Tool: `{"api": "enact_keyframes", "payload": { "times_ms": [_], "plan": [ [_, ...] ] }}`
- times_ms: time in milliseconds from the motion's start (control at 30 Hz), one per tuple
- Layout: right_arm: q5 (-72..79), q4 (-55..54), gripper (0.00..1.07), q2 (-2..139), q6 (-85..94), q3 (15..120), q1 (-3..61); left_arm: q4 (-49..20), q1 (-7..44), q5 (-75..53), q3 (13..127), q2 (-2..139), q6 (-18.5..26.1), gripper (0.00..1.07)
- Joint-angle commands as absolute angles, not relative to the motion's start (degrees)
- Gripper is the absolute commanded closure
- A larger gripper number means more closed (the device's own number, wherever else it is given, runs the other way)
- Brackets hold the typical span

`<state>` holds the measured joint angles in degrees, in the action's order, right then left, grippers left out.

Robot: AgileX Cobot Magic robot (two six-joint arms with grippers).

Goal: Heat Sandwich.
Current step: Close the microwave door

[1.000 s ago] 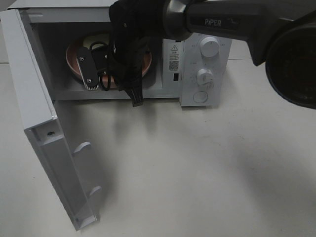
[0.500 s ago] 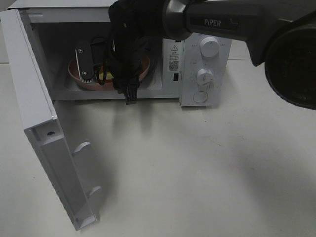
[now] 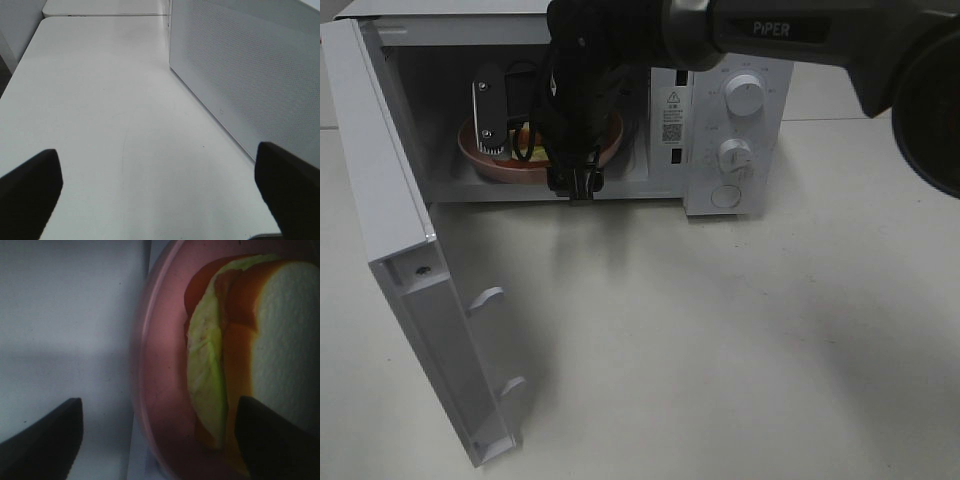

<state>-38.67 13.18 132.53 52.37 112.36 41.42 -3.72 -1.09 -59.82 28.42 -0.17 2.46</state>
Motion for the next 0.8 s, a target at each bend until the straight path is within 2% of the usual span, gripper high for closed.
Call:
{"api": "enact_keyframes", "payload": {
  "times_ms": [33,800],
  "plan": [
    [-37.76,12.95,0.28,130.86,51.91,110.41,41.31,-3.90,-1.09,-59.36,28.30,-1.72,2.46,0.07],
    [-30.94,13.41,0.31,115.74,50.76,86.86,41.31,-3.90,-1.09,-59.36,28.30,-1.72,2.46,0.07]
  ]
}}
